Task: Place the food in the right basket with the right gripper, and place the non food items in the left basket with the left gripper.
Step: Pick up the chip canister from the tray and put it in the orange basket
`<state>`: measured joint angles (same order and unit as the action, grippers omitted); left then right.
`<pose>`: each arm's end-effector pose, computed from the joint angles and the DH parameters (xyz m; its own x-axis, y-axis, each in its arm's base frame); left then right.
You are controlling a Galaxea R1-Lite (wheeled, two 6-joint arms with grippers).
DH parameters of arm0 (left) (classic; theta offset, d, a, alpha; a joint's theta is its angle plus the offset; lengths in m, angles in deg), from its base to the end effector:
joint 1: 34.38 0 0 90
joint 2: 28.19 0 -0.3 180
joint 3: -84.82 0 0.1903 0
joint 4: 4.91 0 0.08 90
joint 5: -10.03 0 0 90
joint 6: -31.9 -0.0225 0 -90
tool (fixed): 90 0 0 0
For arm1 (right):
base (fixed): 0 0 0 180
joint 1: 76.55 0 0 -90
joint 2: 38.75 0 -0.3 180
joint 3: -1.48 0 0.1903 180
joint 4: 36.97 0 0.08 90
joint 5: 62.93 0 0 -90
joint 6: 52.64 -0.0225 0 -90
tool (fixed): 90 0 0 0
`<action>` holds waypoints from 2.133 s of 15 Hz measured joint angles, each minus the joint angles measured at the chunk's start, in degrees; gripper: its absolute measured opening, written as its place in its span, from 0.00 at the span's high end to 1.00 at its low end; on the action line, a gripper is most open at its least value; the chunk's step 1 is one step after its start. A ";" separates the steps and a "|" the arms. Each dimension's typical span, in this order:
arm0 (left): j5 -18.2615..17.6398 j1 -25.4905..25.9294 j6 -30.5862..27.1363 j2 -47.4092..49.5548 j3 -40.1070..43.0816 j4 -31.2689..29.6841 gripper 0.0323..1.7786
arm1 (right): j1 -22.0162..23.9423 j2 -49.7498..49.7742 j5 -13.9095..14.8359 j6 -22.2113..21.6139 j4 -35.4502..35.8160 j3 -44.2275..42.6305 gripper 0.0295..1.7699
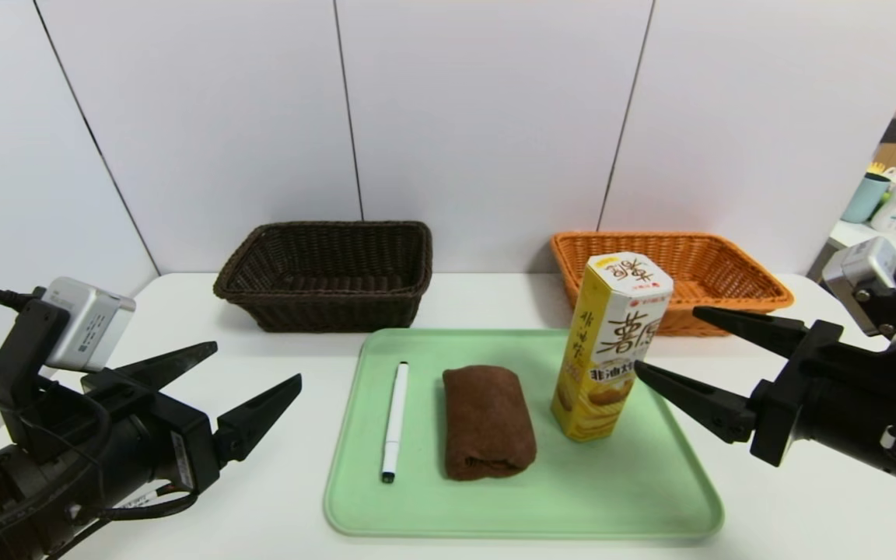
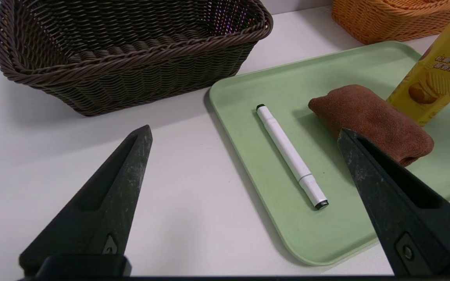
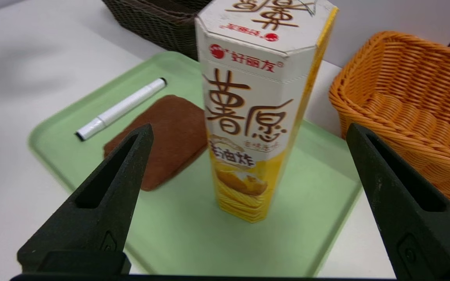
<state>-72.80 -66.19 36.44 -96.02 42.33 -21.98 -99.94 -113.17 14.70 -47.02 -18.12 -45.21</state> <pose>0.1375 -0.0820 0.1817 0.9002 -0.4115 -0.1427 0.4070 0.9114 -0.0604 0.1712 0.0793 0.1847 0.8007 0.5797 -0.1508 -0.5931 0.8026 -0.0638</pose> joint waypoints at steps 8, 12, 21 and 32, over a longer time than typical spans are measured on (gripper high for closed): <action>0.16 0.00 0.06 -0.39 0.06 0.00 0.05 | -0.94 -4.32 1.41 0.38 3.32 -0.33 0.04; 0.11 0.09 0.23 -0.39 0.11 0.00 0.05 | -2.57 -6.80 1.44 0.71 6.18 -1.16 0.04; 0.07 0.17 0.39 -0.39 0.80 0.01 0.05 | -3.21 -12.13 1.29 1.29 9.33 -2.80 0.04; 0.07 0.20 -0.16 1.33 3.51 0.04 0.05 | -3.08 -21.86 1.27 1.79 23.88 0.04 0.04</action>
<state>-72.73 -65.99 36.28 -94.69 45.84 -21.94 -103.03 -135.03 15.96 -45.22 5.76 -45.17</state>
